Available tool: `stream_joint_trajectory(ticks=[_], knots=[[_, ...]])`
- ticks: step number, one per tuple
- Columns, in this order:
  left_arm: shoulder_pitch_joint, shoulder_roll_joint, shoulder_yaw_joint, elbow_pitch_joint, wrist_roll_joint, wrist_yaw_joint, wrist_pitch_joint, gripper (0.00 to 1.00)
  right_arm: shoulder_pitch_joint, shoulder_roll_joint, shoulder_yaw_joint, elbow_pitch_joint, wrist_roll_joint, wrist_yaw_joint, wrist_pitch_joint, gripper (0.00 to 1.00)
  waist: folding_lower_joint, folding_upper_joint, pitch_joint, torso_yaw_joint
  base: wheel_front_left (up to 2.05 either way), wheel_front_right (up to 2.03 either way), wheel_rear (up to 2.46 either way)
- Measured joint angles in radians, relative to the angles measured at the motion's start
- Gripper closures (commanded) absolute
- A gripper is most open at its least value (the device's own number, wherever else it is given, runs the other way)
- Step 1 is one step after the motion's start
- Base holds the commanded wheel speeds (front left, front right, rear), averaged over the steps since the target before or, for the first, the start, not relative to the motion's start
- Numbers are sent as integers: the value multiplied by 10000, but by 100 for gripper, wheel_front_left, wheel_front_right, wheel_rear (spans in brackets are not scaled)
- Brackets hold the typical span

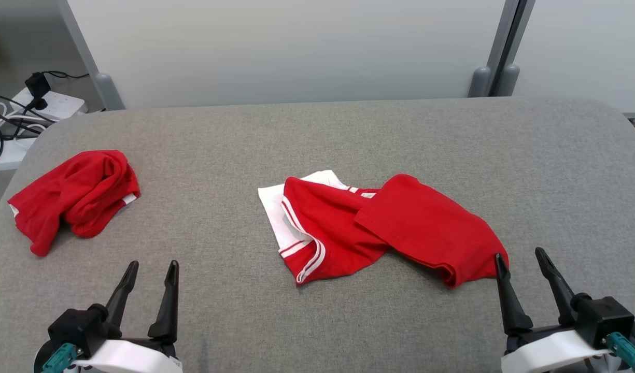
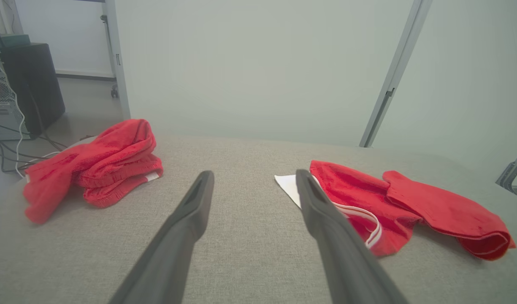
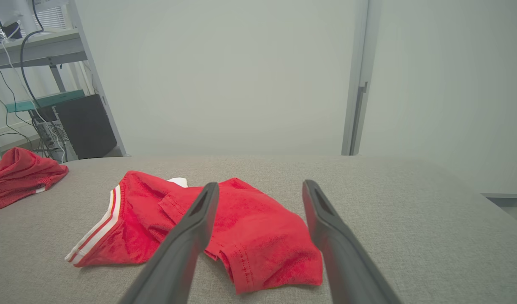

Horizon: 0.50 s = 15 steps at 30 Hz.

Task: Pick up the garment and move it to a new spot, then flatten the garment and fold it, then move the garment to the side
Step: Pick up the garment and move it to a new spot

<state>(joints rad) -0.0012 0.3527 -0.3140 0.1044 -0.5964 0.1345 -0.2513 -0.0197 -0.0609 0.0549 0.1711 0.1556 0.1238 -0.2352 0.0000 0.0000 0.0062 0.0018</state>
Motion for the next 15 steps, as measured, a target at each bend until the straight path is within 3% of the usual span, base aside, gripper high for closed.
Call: stream_joint_trajectory(ticks=[15], knots=[[211,-859,1473,660,558,-393,0,0,731,174,-69,-401,-77,0,151,0,0,0,-350,89,0,0,0]])
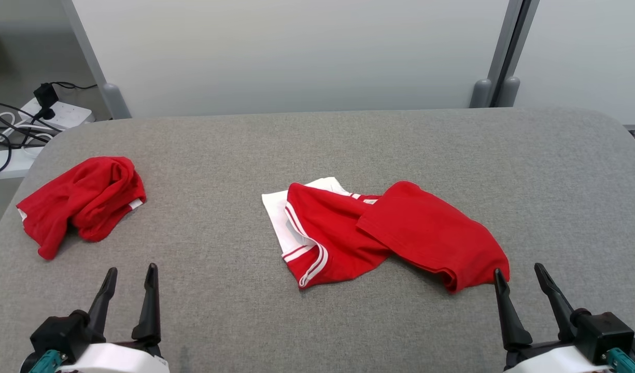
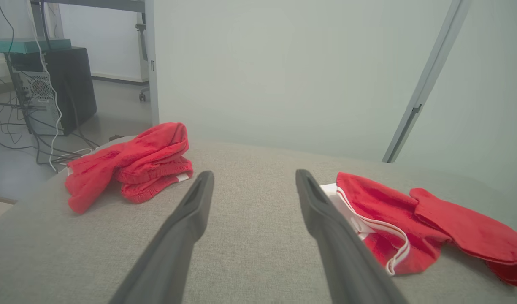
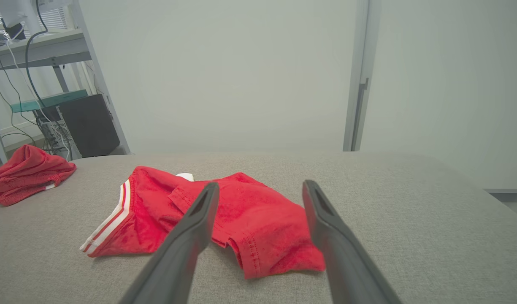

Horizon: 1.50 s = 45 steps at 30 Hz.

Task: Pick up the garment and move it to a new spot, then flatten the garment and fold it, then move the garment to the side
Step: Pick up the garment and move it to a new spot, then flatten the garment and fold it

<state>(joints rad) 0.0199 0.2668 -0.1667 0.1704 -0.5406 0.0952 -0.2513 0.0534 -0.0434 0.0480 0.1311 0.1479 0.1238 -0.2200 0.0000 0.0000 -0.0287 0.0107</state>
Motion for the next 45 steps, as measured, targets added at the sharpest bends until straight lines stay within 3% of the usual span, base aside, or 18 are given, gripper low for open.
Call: stream_joint_trajectory(ticks=[10,26,35,45], knots=[[-3,-236,48,527,667,-500,-2,0,0,17,48,-159,2,0,56,0,0,0,19,86,0,0,0],[-167,-391,119,1064,830,-729,0,0,-18,21,236,-151,6,0,56,0,0,0,163,14,0,0,0],[-1311,-573,-236,1496,1007,-965,46,0,-49,23,313,-169,8,0,58,0,0,0,432,-121,0,0,0],[-3826,-940,-1087,3158,1011,-1708,1078,0,-592,25,652,-213,8,0,84,0,0,0,1183,-617,0,0,0]])
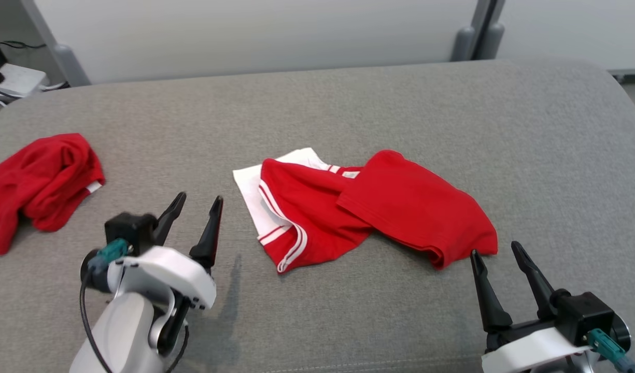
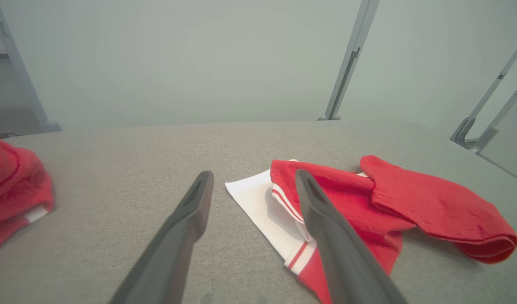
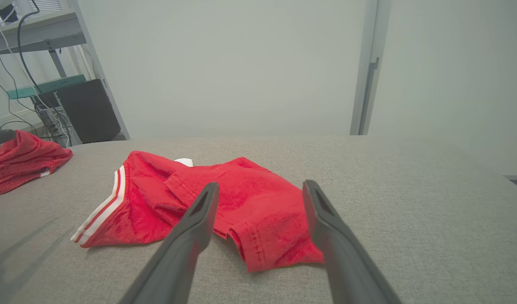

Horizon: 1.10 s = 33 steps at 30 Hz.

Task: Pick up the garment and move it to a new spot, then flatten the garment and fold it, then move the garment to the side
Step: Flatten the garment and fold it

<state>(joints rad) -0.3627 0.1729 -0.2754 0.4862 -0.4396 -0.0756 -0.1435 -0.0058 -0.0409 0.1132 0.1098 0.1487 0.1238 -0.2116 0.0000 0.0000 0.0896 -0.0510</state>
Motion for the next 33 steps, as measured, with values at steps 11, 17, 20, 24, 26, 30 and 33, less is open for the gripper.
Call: stream_joint_trajectory(ticks=[11,17,20,24,26,30,33], knots=[[-2361,-228,-326,3145,-395,-389,552,0,-588,-8,316,50,105,2,-90,0,0,0,853,-963,0,0,0],[-3355,-42,-159,4790,-635,-439,610,0,-859,-10,493,265,211,2,-192,0,0,0,1316,-1444,0,0,0],[-3795,119,-13,5501,-648,-433,596,0,-1011,-8,554,307,209,2,-247,0,0,0,1530,-1621,0,0,0],[-4304,113,4,6261,-731,-435,639,0,-1186,-10,573,339,211,2,-267,0,0,0,1790,-1783,0,0,0],[-4532,102,-79,6577,-729,-437,777,0,-1249,-12,598,360,211,2,-268,0,0,0,1911,-1833,0,0,0],[-4954,65,-245,7114,-746,-468,1325,0,-1385,-10,675,384,267,2,-282,0,0,0,2090,-1908,0,0,0],[-5344,13,-349,7311,-909,-472,1835,18,-1475,-10,717,416,288,2,-355,0,0,0,2165,-1913,0,0,0]])
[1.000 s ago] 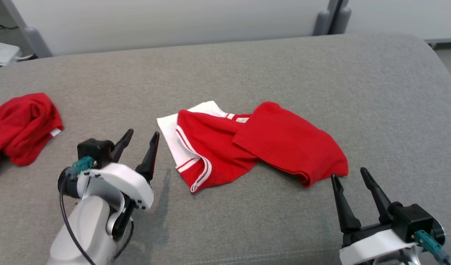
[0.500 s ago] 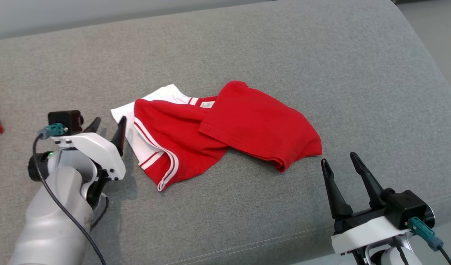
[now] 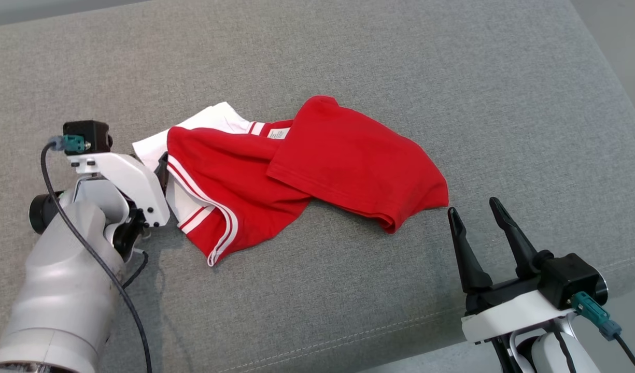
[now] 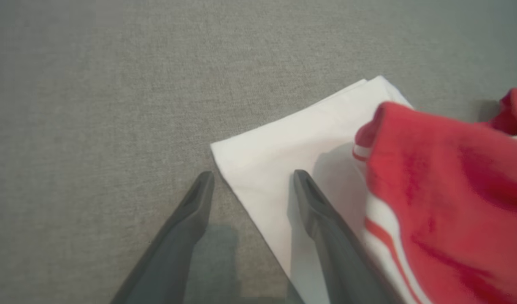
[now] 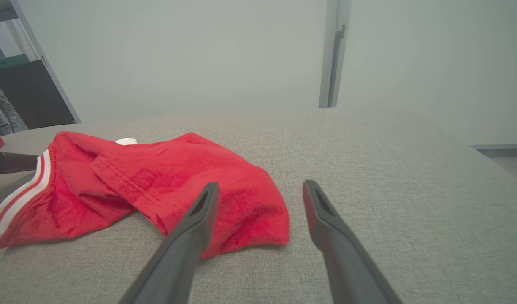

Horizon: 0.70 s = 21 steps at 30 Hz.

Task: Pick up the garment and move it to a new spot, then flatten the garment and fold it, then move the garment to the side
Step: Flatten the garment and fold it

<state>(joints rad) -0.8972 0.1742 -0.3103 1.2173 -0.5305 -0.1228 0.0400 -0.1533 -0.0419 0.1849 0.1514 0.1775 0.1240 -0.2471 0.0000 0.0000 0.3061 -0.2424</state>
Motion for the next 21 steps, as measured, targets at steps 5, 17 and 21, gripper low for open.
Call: stream_joint_trajectory(ticks=[5,17,21], knots=[[-325,-186,-240,163,-173,-6,587,100,-46,0,46,50,2,0,-2,0,0,0,52,73,0,0,0],[-362,86,-445,-257,-504,-77,-516,100,-61,-2,-236,201,27,0,-12,0,0,0,-10,537,0,0,0],[-603,520,-316,-535,-543,6,-1162,100,-61,-10,-537,194,23,0,-13,0,0,0,-87,784,0,0,0]])
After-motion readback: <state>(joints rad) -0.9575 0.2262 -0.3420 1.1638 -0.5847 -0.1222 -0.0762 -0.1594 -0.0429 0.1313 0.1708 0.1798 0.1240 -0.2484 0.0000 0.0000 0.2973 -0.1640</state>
